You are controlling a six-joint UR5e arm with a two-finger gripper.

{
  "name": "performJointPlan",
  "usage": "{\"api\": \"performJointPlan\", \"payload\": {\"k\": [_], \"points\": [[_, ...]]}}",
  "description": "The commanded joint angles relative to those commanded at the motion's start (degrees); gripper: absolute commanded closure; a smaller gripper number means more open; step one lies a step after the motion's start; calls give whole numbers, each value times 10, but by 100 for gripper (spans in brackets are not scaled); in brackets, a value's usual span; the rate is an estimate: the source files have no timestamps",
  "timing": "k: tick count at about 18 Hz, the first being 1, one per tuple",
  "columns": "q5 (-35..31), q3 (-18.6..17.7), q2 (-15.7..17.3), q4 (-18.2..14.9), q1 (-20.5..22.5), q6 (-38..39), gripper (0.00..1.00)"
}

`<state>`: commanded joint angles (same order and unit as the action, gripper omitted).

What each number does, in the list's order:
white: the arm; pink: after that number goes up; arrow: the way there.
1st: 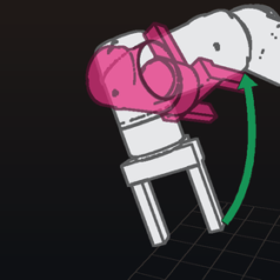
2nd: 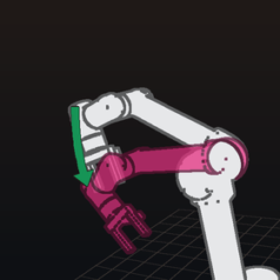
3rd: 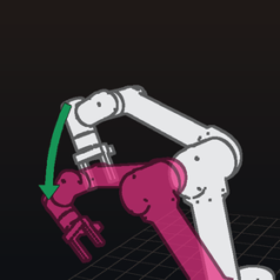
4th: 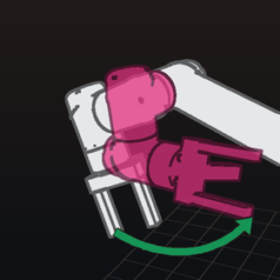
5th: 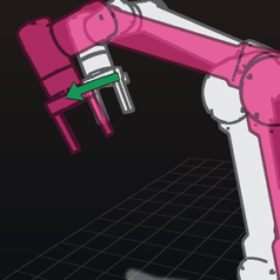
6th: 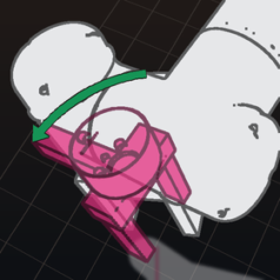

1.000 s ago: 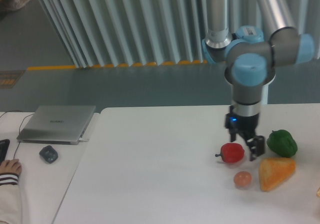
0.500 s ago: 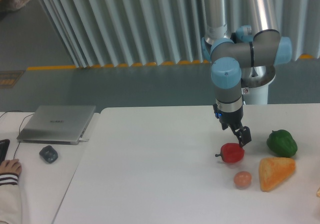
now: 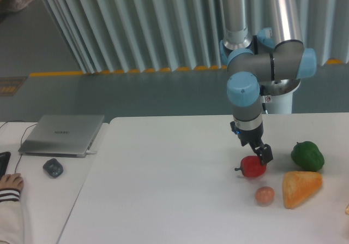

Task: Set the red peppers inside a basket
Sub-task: 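Move the gripper over the small red pepper and lower it, then close the gripper around the red pepper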

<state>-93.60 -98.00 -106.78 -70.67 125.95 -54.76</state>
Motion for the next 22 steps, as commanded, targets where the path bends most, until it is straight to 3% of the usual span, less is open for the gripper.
{"api": "performJointPlan", "payload": {"k": [14, 15, 18, 22], "points": [[-31, 0, -47, 35, -29, 46, 0], [-34, 0, -47, 35, -29, 46, 6], [-34, 4, -45, 35, -29, 41, 68], [-35, 21, -35, 31, -25, 40, 69]]}}
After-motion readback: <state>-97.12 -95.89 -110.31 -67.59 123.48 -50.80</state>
